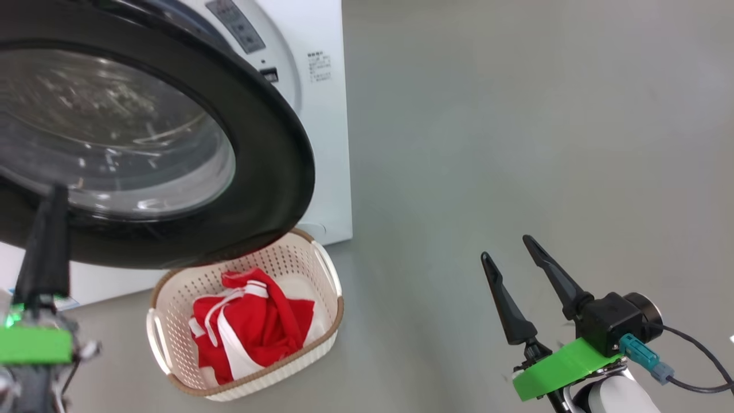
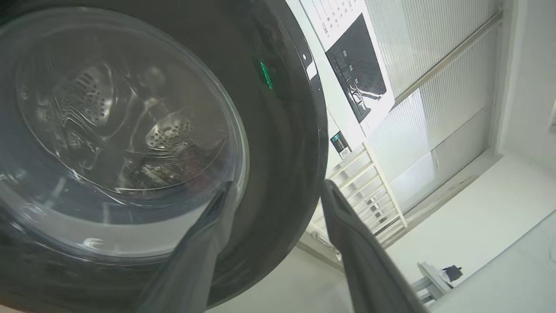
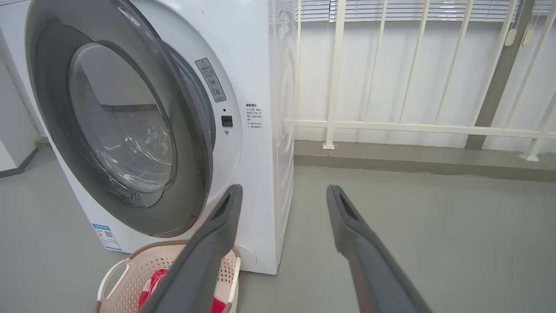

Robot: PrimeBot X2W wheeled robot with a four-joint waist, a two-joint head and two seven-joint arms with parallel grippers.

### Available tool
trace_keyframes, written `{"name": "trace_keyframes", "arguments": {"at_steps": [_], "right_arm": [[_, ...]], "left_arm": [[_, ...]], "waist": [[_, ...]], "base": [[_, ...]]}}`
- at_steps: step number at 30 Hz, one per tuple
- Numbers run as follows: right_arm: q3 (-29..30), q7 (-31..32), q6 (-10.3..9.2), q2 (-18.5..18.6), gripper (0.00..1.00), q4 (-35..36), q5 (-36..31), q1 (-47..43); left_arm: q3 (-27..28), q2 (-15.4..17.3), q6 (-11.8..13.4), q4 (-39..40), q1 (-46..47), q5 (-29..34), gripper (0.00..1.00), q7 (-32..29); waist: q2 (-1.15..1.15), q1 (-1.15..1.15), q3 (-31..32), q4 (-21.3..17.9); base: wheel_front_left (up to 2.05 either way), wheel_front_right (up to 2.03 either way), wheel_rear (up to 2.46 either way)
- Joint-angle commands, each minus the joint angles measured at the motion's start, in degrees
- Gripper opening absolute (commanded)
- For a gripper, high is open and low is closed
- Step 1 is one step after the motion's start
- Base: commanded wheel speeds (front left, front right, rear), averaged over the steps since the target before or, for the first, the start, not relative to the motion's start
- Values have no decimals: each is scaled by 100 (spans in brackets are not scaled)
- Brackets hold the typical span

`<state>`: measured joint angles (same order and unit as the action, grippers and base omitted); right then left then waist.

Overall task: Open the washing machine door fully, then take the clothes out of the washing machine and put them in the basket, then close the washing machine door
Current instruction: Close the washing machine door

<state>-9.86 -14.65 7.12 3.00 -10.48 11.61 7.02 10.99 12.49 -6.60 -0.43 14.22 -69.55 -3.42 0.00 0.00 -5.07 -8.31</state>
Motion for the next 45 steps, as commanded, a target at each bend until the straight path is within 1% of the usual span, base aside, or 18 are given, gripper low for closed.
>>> {"name": "trace_keyframes", "arguments": {"at_steps": [1, 3, 7, 11, 13, 16, 22, 25, 28, 36, 45], "right_arm": [[-87, -35, 36, -13, 100, 111, 72, -36], [-65, -35, 36, -13, 100, 106, 65, -76], [23, -35, 36, -13, 100, 114, 46, -156], [132, -35, 36, -13, 100, 139, 16, -274], [198, -35, 36, -13, 100, 160, 10, -323], [291, -35, 36, -13, 100, 203, 7, -409], [365, -35, 36, -13, 100, 276, 70, -558], [384, -35, 36, -13, 100, 294, 87, -610], [384, -35, 36, -13, 100, 309, 93, -641], [385, -35, 36, -13, 100, 324, 80, -679], [349, -35, 36, -13, 100, 311, 78, -702]], "left_arm": [[77, 287, -67, 191, -195, 465, 100, 280], [-31, 331, -77, 185, -467, 934, 100, 668], [-269, 529, -85, 152, -965, 1850, 100, 1368], [-438, 741, -76, 21, -1334, 2789, 100, 1711], [-455, 749, -21, -41, -1463, 3215, 100, 1785], [-402, 548, 5, -124, -1593, 3485, 100, 1828], [-142, 245, 44, -126, -1828, 4551, 100, 1840], [-84, 88, 27, -225, -1927, 4948, 100, 1840], [26, -31, 10, -390, -1958, 5204, 100, 1841], [192, -248, -57, -532, -1950, 5404, 100, 1841], [218, -314, -85, -569, -1930, 5516, 100, 1842]], "waist": [[0, 0, 230, 72], [0, 0, 317, 83], [0, 0, 439, 126], [0, 0, 541, 204], [0, 0, 581, 248], [0, 0, 649, 317], [0, 0, 752, 358], [0, 0, 786, 373], [0, 0, 799, 380], [0, 0, 805, 416], [0, 0, 805, 459]], "base": [[0, 0, 0], [0, 0, 0], [0, 0, 0], [0, 0, 0], [0, 0, 0], [0, 0, 0], [0, 0, 0], [0, 0, 0], [0, 0, 0], [0, 0, 0], [0, 0, 0]]}}
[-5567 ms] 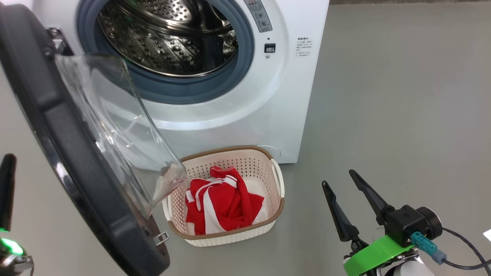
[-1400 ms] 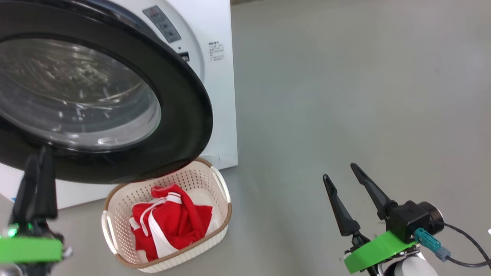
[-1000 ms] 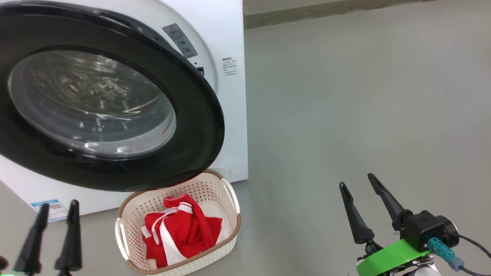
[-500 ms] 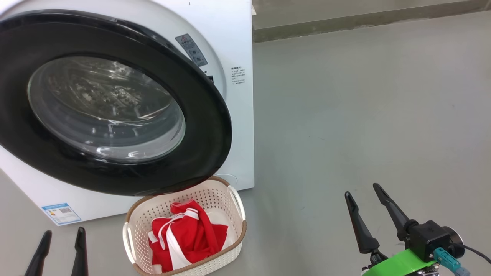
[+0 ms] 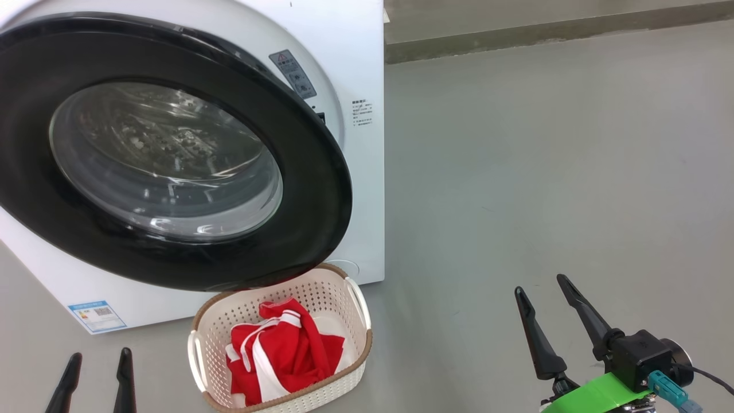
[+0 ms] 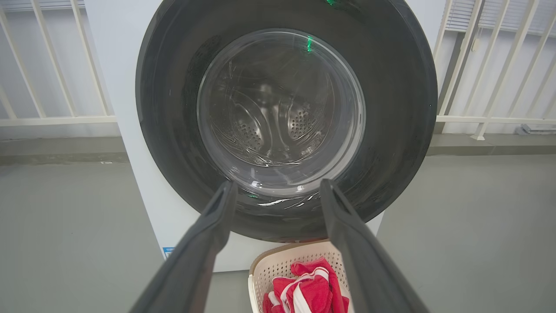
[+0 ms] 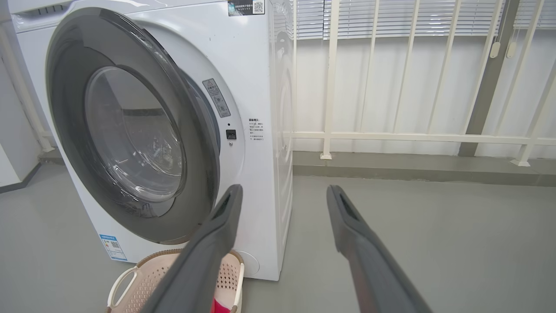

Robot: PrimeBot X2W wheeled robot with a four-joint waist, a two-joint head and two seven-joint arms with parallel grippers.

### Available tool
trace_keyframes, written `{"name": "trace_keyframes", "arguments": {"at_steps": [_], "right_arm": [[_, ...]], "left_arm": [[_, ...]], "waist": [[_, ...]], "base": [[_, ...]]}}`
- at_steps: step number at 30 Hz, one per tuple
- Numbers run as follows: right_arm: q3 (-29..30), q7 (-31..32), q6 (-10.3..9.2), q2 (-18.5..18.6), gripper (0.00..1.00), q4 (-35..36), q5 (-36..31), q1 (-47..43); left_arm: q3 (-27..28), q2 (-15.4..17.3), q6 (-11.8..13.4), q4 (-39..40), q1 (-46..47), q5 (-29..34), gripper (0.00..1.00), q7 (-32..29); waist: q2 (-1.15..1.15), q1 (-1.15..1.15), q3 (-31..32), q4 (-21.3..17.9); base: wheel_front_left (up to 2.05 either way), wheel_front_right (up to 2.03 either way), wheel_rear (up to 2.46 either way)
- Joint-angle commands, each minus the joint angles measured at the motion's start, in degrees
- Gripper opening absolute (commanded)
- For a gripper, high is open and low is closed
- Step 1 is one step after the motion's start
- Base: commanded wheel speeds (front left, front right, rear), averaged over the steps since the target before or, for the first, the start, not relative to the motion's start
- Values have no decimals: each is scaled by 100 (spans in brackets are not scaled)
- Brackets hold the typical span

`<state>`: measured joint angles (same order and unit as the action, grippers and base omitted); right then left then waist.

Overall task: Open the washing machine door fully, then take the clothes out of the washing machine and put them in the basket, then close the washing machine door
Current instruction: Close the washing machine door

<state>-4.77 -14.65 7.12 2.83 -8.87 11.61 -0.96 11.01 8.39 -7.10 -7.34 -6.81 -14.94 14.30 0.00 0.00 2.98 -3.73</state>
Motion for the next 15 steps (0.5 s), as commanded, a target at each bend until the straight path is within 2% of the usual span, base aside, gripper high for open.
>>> {"name": "trace_keyframes", "arguments": {"at_steps": [1, 11, 12, 15], "right_arm": [[-162, -35, 36, 5, 100, 149, 78, 98], [-236, -35, 36, 5, 100, 25, 8, 211], [-251, -35, 36, 5, 53, 7, 10, 240], [-331, -35, 36, 5, 7, -50, 17, 352]], "left_arm": [[212, 94, -35, 125, 173, 63, 100, 70], [0, 91, -37, 146, 165, 42, 100, 70], [-28, 97, -37, 152, 177, 29, 100, 70], [-107, 121, -38, 164, 204, -15, 100, 70]], "waist": [[0, 0, 0, 5], [0, 0, -54, 116], [0, 0, -75, 147], [0, 0, -133, 248]], "base": [[0, 0, 0], [0, 0, 0], [0, 0, 0], [0, 0, 0]]}}
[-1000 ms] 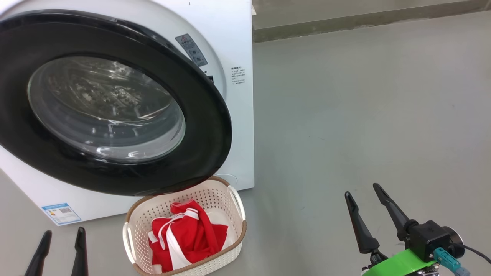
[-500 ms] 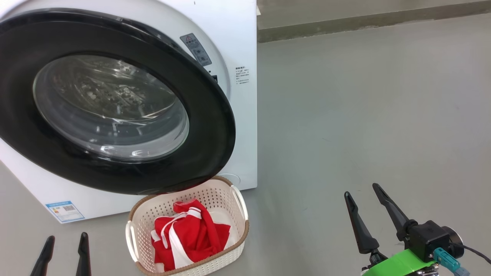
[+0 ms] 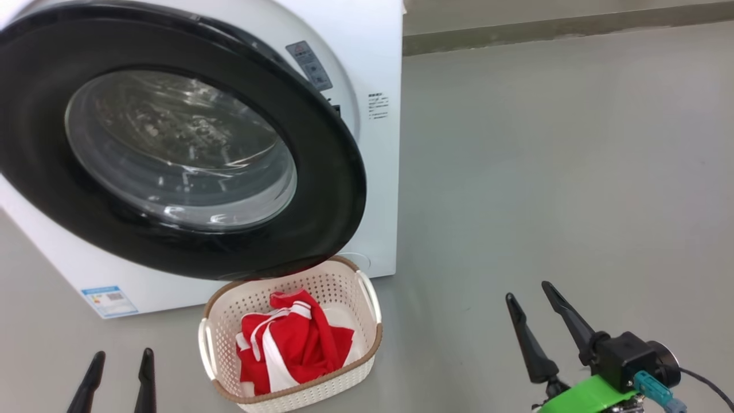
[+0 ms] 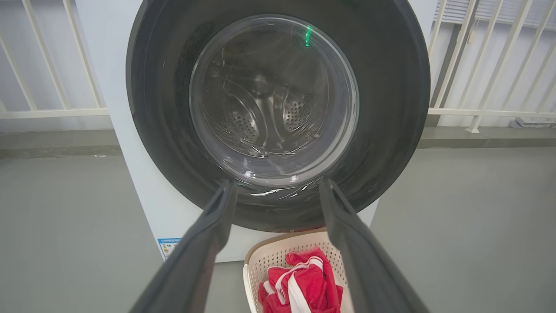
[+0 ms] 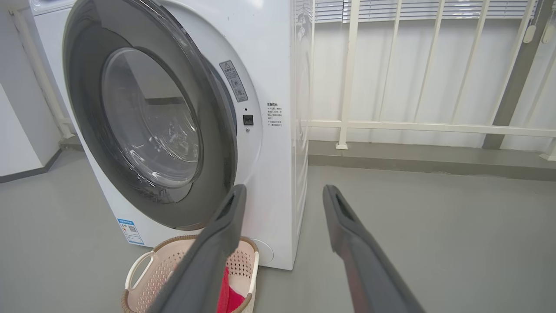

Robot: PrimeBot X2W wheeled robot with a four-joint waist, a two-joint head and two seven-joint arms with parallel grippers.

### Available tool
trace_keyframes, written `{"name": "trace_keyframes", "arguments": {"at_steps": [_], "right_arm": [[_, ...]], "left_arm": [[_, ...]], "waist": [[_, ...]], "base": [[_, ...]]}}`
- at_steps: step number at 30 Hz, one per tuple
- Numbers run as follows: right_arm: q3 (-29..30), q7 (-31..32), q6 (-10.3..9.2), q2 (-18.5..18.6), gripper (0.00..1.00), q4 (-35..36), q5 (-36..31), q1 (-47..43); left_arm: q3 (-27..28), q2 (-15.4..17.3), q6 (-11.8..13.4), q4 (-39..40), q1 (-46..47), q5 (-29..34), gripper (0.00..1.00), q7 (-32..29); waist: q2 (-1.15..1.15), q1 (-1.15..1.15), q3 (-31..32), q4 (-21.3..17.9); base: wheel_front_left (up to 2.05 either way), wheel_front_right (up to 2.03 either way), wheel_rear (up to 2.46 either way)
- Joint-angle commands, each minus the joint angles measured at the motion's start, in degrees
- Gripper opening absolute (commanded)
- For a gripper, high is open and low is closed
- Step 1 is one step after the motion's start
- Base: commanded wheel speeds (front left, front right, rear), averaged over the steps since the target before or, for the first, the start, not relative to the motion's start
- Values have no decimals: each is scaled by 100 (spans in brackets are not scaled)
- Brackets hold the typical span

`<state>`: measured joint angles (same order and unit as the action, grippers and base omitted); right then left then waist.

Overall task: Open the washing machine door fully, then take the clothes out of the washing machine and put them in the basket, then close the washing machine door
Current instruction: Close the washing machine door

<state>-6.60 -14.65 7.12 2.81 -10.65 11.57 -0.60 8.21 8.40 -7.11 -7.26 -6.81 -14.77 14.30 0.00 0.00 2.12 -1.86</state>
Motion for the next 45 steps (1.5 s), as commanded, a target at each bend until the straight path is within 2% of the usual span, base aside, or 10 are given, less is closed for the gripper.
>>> {"name": "trace_keyframes", "arguments": {"at_steps": [1, 17, 31, 45], "right_arm": [[-164, -35, 36, 7, 0, 107, 3, 360], [-445, -35, 36, 7, 0, -433, -118, 1327], [-930, -35, 36, 7, 0, -1500, -183, 3090], [-1154, -35, 36, 7, 0, -2578, -272, 4698]], "left_arm": [[153, 129, -37, 162, 206, -48, 100, 70], [-257, 358, -37, 219, 494, -382, 100, 70], [-644, 648, -37, 305, 990, -790, 100, 70], [-935, 943, -37, 185, 1543, -1267, 100, 70]], "waist": [[0, 0, -68, 99], [0, 0, -521, 946], [0, 0, -1326, 1561], [0, 0, -2008, 1801]], "base": [[0, 0, 0], [0, 0, 0], [0, 0, 0], [0, 0, 0]]}}
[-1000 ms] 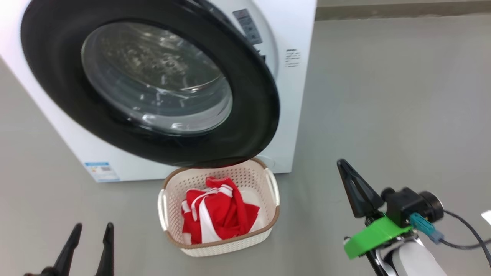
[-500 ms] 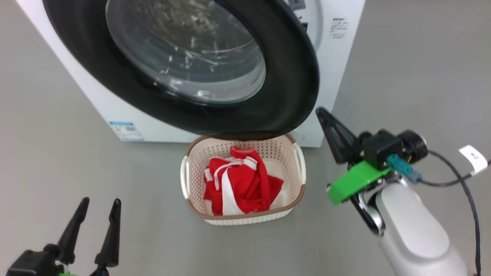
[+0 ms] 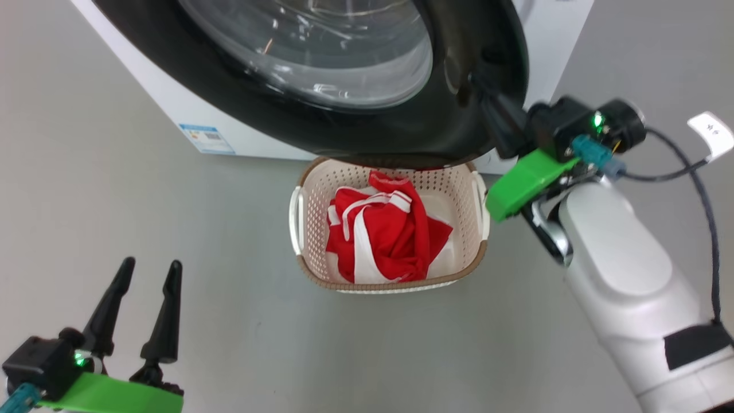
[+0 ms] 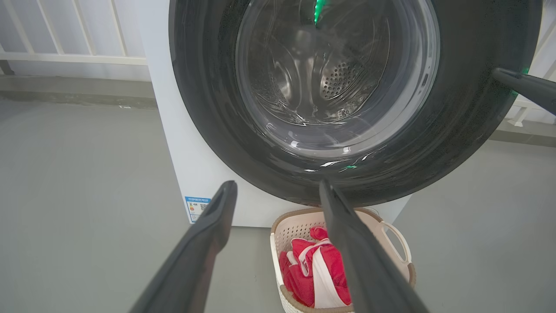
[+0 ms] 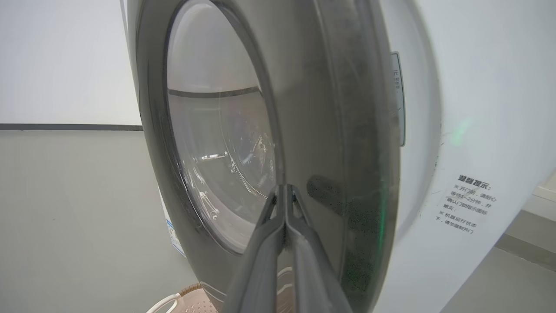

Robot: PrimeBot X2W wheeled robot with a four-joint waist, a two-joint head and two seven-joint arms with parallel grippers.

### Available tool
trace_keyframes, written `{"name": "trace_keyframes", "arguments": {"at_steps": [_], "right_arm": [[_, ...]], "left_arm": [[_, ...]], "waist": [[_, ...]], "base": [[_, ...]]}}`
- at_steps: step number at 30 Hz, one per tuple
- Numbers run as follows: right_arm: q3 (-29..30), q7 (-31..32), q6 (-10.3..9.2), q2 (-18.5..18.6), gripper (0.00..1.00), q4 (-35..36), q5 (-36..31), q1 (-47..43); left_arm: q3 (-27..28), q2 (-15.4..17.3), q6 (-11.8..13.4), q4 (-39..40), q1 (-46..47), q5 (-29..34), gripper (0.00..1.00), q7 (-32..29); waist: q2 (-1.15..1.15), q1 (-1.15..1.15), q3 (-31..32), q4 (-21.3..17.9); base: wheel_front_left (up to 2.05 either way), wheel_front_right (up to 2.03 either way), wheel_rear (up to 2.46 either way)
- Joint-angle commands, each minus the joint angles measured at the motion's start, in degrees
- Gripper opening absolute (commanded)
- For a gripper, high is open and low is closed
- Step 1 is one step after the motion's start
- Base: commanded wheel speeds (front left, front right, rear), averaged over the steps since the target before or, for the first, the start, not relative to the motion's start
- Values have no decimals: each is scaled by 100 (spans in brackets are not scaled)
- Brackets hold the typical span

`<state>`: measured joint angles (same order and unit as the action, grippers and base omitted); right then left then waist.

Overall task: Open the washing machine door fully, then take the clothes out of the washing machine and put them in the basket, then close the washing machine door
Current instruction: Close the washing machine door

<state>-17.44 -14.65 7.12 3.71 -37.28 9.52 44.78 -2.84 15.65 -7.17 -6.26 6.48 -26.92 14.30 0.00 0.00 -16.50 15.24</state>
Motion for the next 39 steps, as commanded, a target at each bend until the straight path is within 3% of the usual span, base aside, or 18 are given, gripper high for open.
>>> {"name": "trace_keyframes", "arguments": {"at_steps": [1, 13, 25, 36, 37, 38, 39], "right_arm": [[-15, -35, 36, -83, 0, 44, -96, 265], [692, -35, 36, -83, 0, -279, -499, 1214], [1224, -35, 36, -83, 0, -904, -479, 2053], [956, -35, 36, -83, 0, -852, -158, 1929], [897, -35, 36, -83, 17, -768, -63, 1845], [822, -35, 36, -83, 42, -686, 18, 1751], [711, -35, 36, -83, 76, -600, 122, 1646]], "left_arm": [[143, 234, -32, 80, 253, -65, 100, 70], [-90, 388, -32, 102, 598, -291, 100, 70], [-186, 455, -32, 74, 822, -353, 100, 70], [-148, 437, -32, -18, 819, -369, 100, 70], [-136, 434, -32, -20, 809, -387, 100, 70], [-127, 434, -32, -25, 799, -405, 100, 70], [-123, 436, -32, -34, 789, -421, 100, 70]], "waist": [[0, 0, -181, 103], [0, 0, -639, 268], [0, 0, -901, 355], [0, 0, -697, 202], [0, 0, -672, 158], [0, 0, -642, 110], [0, 0, -608, 57]], "base": [[0, 0, 0], [0, 0, 0], [0, 0, 0], [0, 0, 0], [0, 0, 0], [0, 0, 0], [0, 0, 0]]}}
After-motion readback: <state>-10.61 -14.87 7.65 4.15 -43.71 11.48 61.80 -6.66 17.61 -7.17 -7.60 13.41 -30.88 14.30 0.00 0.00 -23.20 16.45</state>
